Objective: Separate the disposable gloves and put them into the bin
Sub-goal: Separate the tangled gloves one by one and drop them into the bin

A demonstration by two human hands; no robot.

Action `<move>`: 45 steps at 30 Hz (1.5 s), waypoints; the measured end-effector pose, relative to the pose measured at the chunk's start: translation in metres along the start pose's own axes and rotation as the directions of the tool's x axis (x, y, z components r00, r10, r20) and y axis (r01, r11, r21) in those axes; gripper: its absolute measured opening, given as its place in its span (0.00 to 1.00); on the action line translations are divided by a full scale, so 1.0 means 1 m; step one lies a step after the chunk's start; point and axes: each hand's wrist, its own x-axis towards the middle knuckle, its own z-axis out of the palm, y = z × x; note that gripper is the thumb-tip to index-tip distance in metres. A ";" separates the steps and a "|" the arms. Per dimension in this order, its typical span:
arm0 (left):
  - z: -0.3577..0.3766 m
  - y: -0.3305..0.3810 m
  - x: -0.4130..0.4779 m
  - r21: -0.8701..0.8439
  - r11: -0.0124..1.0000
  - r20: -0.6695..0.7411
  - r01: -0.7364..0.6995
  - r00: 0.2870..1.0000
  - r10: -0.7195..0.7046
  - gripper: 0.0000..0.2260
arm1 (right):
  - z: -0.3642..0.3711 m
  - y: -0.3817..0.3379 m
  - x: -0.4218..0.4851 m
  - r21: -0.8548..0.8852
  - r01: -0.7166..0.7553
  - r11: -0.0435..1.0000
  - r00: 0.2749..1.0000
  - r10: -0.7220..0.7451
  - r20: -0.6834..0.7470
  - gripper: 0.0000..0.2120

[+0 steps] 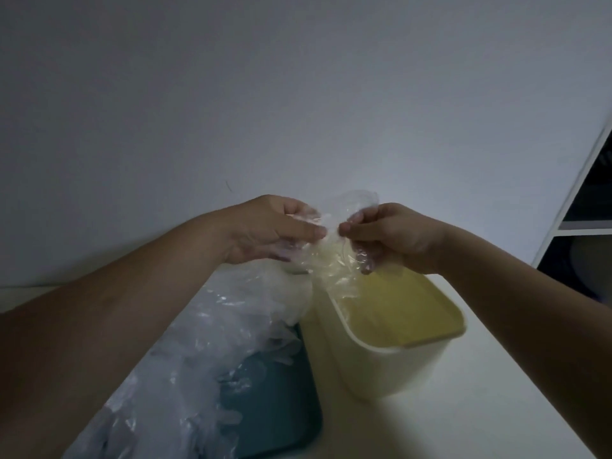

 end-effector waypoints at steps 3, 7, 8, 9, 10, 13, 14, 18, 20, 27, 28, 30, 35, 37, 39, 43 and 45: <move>-0.019 -0.008 -0.005 -0.003 0.999 -0.042 0.054 0.998 -0.054 0.07 | -0.003 0.005 -0.001 -0.049 -0.016 0.999 0.999 0.014 -0.035 0.07; -0.032 -0.014 -0.007 -0.156 0.988 -0.132 -0.016 0.991 -0.005 0.05 | -0.004 0.007 -0.007 -0.095 -0.088 0.992 0.996 0.086 -0.022 0.10; -0.032 -0.016 -0.008 -0.200 0.979 -0.135 -0.037 0.991 0.010 0.05 | -0.003 0.008 -0.008 -0.095 -0.108 0.990 0.994 0.106 -0.031 0.13; -0.030 -0.017 -0.008 -0.230 0.972 -0.132 -0.046 0.991 0.016 0.04 | -0.004 0.009 -0.009 -0.073 -0.134 0.988 0.990 0.131 -0.042 0.15; -0.028 -0.019 -0.009 -0.241 0.969 -0.123 -0.048 0.992 0.018 0.05 | -0.004 0.010 -0.011 -0.039 -0.165 0.985 0.985 0.164 -0.046 0.17; -0.021 -0.021 -0.012 -0.170 0.985 -0.104 -0.034 0.994 0.017 0.05 | -0.009 0.010 -0.019 -0.059 -0.214 0.975 0.974 0.209 -0.084 0.27; -0.019 -0.019 -0.013 -0.129 0.991 -0.098 -0.034 0.995 0.021 0.05 | -0.011 0.008 -0.022 -0.110 -0.185 0.977 0.976 0.170 -0.135 0.32; -0.004 0.001 -0.011 -0.070 0.995 0.010 -0.070 0.997 0.071 0.04 | -0.017 -0.016 -0.027 -0.232 -0.056 0.971 0.969 -0.004 -0.249 0.42; 0.004 0.012 -0.005 -0.060 0.994 0.103 -0.090 0.990 0.096 0.04 | -0.013 -0.026 -0.028 -0.316 -0.067 0.946 0.973 -0.008 -0.230 0.38; 0.037 0.009 0.037 0.209 0.975 0.114 -0.080 0.992 0.057 0.13 | -0.021 -0.029 -0.029 -0.525 -0.155 0.837 0.870 -0.136 -0.474 0.12; 0.043 0.004 0.045 0.321 0.943 0.108 -0.092 0.992 0.061 0.15 | -0.019 -0.028 -0.030 -0.572 -0.152 0.806 0.866 -0.171 -0.471 0.09; 0.052 -0.006 0.058 0.485 0.866 0.111 -0.123 0.991 0.079 0.14 | -0.011 -0.026 -0.031 -0.624 -0.155 0.766 0.921 -0.116 -0.371 0.04; 0.061 -0.021 0.079 0.751 0.635 0.120 -0.181 0.983 0.138 0.16 | 0.011 -0.002 -0.020 -0.798 -0.283 0.532 0.935 0.338 -0.106 0.13; 0.060 -0.021 0.077 0.765 0.608 0.092 -0.211 0.971 0.221 0.18 | 0.019 0.015 -0.008 -0.795 -0.299 0.528 0.909 0.412 -0.068 0.20; 0.054 -0.019 0.071 0.759 0.610 0.038 -0.229 0.950 0.310 0.15 | 0.028 0.029 0.004 -0.767 -0.344 0.541 0.877 0.476 -0.057 0.25; 0.036 -0.016 0.049 0.769 0.590 0.009 -0.245 0.928 0.373 0.09 | 0.042 0.036 0.013 -0.820 -0.362 0.444 0.810 0.584 -0.041 0.24; 0.025 -0.014 0.032 0.751 0.610 0.000 -0.253 0.924 0.383 0.07 | 0.046 0.023 0.010 -0.846 -0.339 0.413 0.879 0.460 -0.127 0.20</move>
